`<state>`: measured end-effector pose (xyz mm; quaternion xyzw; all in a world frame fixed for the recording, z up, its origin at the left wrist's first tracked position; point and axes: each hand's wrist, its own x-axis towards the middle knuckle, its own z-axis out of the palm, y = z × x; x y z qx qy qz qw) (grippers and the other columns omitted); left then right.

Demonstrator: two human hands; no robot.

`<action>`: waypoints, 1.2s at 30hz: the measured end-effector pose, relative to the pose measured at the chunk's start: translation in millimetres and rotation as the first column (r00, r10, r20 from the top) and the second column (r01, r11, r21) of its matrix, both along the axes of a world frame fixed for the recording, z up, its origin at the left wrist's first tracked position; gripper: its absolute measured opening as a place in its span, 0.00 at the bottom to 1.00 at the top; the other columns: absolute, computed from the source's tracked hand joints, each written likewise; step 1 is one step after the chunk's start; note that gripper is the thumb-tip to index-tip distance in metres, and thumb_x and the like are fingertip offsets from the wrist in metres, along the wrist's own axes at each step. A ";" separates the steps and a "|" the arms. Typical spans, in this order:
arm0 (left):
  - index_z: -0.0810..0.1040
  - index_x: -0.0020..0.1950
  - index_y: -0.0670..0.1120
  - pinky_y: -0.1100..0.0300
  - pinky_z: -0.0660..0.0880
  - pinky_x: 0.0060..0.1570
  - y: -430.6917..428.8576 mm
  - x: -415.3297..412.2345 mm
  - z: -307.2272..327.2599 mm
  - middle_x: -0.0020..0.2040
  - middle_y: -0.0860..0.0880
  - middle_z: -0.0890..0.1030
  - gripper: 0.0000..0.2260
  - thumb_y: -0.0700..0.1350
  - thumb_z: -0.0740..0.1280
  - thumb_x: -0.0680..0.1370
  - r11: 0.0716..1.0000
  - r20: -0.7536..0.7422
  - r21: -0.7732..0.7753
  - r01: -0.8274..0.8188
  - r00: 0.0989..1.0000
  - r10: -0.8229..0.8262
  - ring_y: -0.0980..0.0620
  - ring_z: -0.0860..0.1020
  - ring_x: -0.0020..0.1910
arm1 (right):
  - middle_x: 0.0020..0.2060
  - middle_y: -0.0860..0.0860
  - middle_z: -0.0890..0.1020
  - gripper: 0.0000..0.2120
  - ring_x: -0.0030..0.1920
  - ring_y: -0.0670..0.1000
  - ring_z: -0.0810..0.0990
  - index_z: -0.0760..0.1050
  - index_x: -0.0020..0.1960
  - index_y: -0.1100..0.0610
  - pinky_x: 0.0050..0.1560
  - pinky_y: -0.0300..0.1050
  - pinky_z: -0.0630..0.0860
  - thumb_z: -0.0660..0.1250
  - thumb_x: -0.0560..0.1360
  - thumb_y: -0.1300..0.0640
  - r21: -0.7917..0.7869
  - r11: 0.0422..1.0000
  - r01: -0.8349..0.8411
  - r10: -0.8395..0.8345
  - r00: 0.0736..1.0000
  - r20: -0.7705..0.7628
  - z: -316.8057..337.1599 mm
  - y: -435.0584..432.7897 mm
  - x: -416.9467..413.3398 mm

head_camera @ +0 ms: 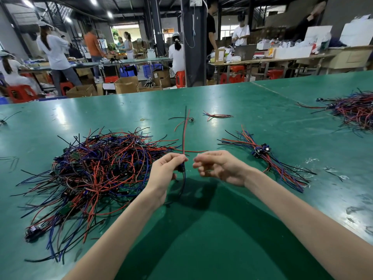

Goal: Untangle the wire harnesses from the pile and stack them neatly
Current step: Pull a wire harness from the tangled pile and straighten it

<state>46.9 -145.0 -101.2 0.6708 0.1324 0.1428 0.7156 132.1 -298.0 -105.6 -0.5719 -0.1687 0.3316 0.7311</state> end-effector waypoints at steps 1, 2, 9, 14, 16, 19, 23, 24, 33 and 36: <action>0.79 0.34 0.48 0.62 0.64 0.33 1.9 0.6 1.3 0.32 0.56 0.79 0.10 0.39 0.67 0.76 0.999 0.013 -0.020 -0.027 1.000 0.027 0.59 0.72 0.34 | 0.37 0.57 0.83 0.09 0.33 0.48 0.79 0.78 0.45 0.64 0.37 0.40 0.78 0.70 0.67 0.60 -0.028 0.997 -0.078 0.078 0.997 0.024 -0.9 2.9 -6.6; 0.79 0.35 0.48 0.62 0.64 0.33 3.6 1.1 1.9 0.31 0.56 0.79 0.10 0.39 0.67 0.76 0.998 0.021 -0.042 -0.048 0.999 0.049 0.58 0.71 0.34 | 0.38 0.56 0.84 0.08 0.33 0.48 0.79 0.79 0.45 0.63 0.37 0.40 0.78 0.70 0.68 0.60 -0.058 0.988 -0.141 0.144 0.988 0.053 -2.1 6.4 -12.9; 0.80 0.36 0.47 0.60 0.66 0.36 4.6 3.9 -1.3 0.34 0.53 0.78 0.09 0.43 0.67 0.77 0.993 0.029 -0.073 -0.092 0.995 0.094 0.54 0.70 0.38 | 0.28 0.49 0.80 0.07 0.28 0.45 0.76 0.77 0.37 0.58 0.28 0.36 0.74 0.68 0.73 0.63 -0.117 0.982 -0.149 0.165 0.977 0.138 -4.2 21.3 -35.4; 0.79 0.48 0.46 0.49 0.73 0.54 6.7 3.2 -2.6 0.42 0.48 0.82 0.07 0.47 0.64 0.79 0.986 -0.005 -0.143 0.089 0.996 -0.091 0.49 0.77 0.42 | 0.29 0.51 0.78 0.07 0.26 0.45 0.74 0.78 0.39 0.59 0.26 0.37 0.72 0.66 0.74 0.66 -0.046 0.999 -0.027 0.030 0.996 0.084 -4.1 22.9 -33.7; 0.78 0.50 0.45 0.49 0.74 0.55 5.4 3.4 -4.8 0.41 0.47 0.83 0.04 0.40 0.65 0.78 0.985 0.030 -0.133 0.113 0.994 -0.110 0.49 0.79 0.41 | 0.30 0.52 0.77 0.06 0.25 0.45 0.73 0.78 0.40 0.60 0.26 0.37 0.72 0.66 0.74 0.67 -0.050 0.999 0.014 -0.010 0.997 0.082 -4.3 22.6 -32.8; 0.78 0.51 0.44 0.59 0.78 0.48 6.1 4.6 -7.8 0.40 0.46 0.83 0.06 0.35 0.65 0.77 0.995 0.089 -0.056 0.080 0.993 -0.075 0.53 0.81 0.39 | 0.30 0.52 0.77 0.05 0.25 0.44 0.73 0.78 0.41 0.60 0.26 0.36 0.73 0.67 0.74 0.66 -0.080 0.997 0.025 -0.017 0.995 0.101 -4.2 23.2 -32.1; 0.78 0.53 0.44 0.65 0.77 0.43 8.4 6.0 -13.1 0.39 0.45 0.82 0.08 0.36 0.69 0.75 0.987 0.156 0.158 -0.002 0.988 -0.023 0.55 0.80 0.37 | 0.28 0.50 0.77 0.05 0.23 0.44 0.70 0.79 0.41 0.60 0.25 0.36 0.70 0.67 0.74 0.66 -0.104 0.994 0.036 -0.020 0.987 0.158 -4.4 24.5 -31.4; 0.79 0.53 0.46 0.65 0.77 0.42 8.6 6.2 -14.3 0.37 0.45 0.81 0.09 0.37 0.71 0.74 0.970 0.167 0.244 -0.023 0.986 -0.018 0.54 0.79 0.36 | 0.26 0.50 0.77 0.05 0.22 0.43 0.68 0.79 0.41 0.61 0.23 0.35 0.69 0.67 0.74 0.66 -0.114 0.993 0.040 -0.020 0.985 0.170 -4.7 24.4 -30.8; 0.78 0.50 0.52 0.70 0.73 0.36 9.2 7.2 -9.9 0.30 0.55 0.80 0.13 0.35 0.72 0.72 0.972 0.198 0.235 -0.014 0.980 -0.033 0.61 0.76 0.31 | 0.29 0.52 0.81 0.05 0.21 0.43 0.68 0.76 0.42 0.62 0.19 0.33 0.62 0.65 0.76 0.66 -0.145 0.989 -0.035 0.056 0.988 0.145 -5.3 23.3 -31.2; 0.78 0.51 0.50 0.70 0.75 0.38 9.4 5.5 -7.2 0.33 0.52 0.83 0.14 0.33 0.72 0.72 0.988 0.196 0.153 0.019 0.979 -0.049 0.60 0.79 0.34 | 0.35 0.53 0.84 0.05 0.24 0.43 0.71 0.77 0.41 0.60 0.19 0.33 0.64 0.66 0.75 0.65 -0.172 0.983 -0.057 0.086 0.982 0.166 -2.8 21.5 -32.3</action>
